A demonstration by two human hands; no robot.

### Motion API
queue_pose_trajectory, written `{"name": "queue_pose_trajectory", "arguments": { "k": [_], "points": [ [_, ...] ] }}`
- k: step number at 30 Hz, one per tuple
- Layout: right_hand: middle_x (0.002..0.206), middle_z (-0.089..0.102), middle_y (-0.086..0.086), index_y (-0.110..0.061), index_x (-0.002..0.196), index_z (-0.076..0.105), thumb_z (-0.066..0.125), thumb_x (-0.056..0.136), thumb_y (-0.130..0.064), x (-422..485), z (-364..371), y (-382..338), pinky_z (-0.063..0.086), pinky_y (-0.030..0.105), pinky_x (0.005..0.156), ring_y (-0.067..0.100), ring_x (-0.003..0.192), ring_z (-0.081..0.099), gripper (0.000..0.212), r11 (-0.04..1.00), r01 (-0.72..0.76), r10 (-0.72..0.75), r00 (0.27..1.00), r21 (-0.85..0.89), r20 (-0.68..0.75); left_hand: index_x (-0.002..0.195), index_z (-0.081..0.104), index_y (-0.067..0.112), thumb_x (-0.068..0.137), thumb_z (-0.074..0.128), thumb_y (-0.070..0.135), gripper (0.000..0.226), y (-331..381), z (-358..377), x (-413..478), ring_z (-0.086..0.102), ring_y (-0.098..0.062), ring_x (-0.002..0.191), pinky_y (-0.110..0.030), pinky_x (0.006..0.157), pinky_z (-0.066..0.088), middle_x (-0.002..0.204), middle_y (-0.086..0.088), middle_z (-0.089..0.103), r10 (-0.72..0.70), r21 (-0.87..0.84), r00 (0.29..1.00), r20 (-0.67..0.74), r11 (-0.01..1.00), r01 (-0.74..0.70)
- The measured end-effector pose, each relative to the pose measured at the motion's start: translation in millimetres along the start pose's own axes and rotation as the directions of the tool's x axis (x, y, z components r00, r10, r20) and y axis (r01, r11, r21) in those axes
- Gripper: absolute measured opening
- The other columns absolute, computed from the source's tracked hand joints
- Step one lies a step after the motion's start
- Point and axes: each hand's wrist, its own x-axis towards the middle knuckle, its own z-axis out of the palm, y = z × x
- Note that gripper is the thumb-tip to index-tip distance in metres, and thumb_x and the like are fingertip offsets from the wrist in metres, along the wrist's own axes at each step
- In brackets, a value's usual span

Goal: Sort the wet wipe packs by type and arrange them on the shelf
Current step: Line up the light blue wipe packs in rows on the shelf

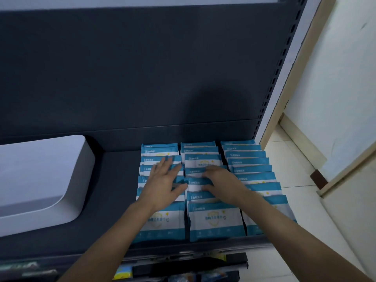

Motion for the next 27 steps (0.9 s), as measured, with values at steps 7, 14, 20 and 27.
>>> {"name": "queue_pose_trajectory", "arguments": {
  "k": [7,14,20,27],
  "points": [
    [0.104,0.054,-0.002,-0.014,0.104,0.059,0.052,0.092,-0.046,-44.0,-7.8,13.5,0.046,0.030,0.085,0.015,0.095,0.053,0.035,0.999,0.050,-0.049,0.995,-0.015,0.085,0.153,0.012,0.024,0.078,0.030,0.078,0.094,31.2,10.3,-16.9,-0.016,-0.004,0.144,-0.026,0.119,-0.002,0.158,0.009,-0.011,0.174,0.053,0.941,0.290,0.979,-0.197],
    [0.156,0.022,0.010,-0.005,0.148,0.023,0.022,0.086,-0.068,-65.0,11.8,-1.3,0.006,0.028,0.118,0.021,0.145,0.015,0.089,0.984,0.045,-0.036,0.998,-0.171,0.057,0.151,-0.014,0.022,0.077,0.009,0.082,0.098,28.6,20.4,-24.5,-0.027,-0.006,0.142,-0.030,0.118,-0.013,0.154,0.005,-0.028,0.129,0.210,0.949,0.288,0.958,-0.194],
    [0.157,0.023,0.005,-0.015,0.149,0.027,0.034,0.096,-0.053,-64.4,-1.6,28.4,0.004,0.036,0.119,0.022,0.147,0.009,0.065,0.979,-0.183,0.166,0.972,-0.091,-0.167,0.151,-0.011,0.023,0.071,0.001,0.083,0.101,21.9,23.1,-22.8,-0.025,-0.006,0.142,-0.030,0.118,-0.014,0.155,0.005,-0.026,0.067,0.198,0.965,0.255,0.973,-0.119],
    [0.157,0.018,0.003,-0.020,0.140,0.042,0.037,0.095,-0.056,-69.3,4.3,22.4,0.002,0.052,0.118,0.024,0.147,0.004,0.058,0.972,-0.207,0.198,0.977,-0.115,-0.084,0.153,0.004,0.025,0.068,0.004,0.087,0.105,26.3,26.3,-22.4,-0.018,-0.004,0.143,-0.030,0.116,-0.014,0.156,0.010,-0.017,0.081,0.116,0.984,0.160,0.988,-0.100]
  ]
}}
